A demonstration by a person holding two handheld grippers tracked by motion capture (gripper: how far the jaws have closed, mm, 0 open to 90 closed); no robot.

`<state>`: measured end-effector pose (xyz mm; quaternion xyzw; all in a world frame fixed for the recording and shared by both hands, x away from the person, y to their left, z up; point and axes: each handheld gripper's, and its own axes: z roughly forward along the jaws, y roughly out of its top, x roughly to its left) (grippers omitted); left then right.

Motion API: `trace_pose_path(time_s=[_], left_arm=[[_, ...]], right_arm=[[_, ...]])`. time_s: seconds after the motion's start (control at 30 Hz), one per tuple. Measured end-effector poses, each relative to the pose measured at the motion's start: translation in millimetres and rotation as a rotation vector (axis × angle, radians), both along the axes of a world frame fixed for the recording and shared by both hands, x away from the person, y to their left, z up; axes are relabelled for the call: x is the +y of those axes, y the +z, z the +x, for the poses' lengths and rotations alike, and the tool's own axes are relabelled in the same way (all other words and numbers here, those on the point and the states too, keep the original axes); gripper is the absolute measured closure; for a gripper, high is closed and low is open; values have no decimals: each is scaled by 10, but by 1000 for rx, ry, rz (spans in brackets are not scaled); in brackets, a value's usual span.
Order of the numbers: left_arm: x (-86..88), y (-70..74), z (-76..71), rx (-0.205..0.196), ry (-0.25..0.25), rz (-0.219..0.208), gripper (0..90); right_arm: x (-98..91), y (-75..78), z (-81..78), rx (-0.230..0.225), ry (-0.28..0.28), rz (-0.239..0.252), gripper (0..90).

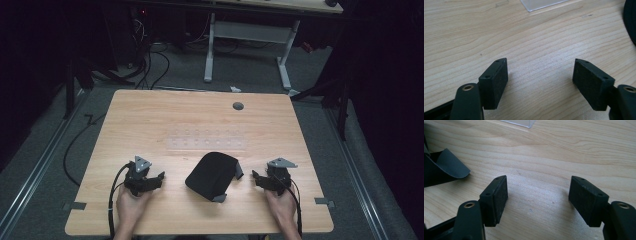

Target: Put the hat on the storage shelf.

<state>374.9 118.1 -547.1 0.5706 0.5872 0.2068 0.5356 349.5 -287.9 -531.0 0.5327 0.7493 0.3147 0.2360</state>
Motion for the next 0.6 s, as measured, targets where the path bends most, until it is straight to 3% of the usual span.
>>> trace_pose_path(time_s=[0.4,0.6], left_arm=[[0,0,0,0,1,-1,288],[-1,0,-1,1,1,-1,288]], right_arm=[[-6,4,-5,5,-6,4,339],[-12,8,-17,0,3,4,393]])
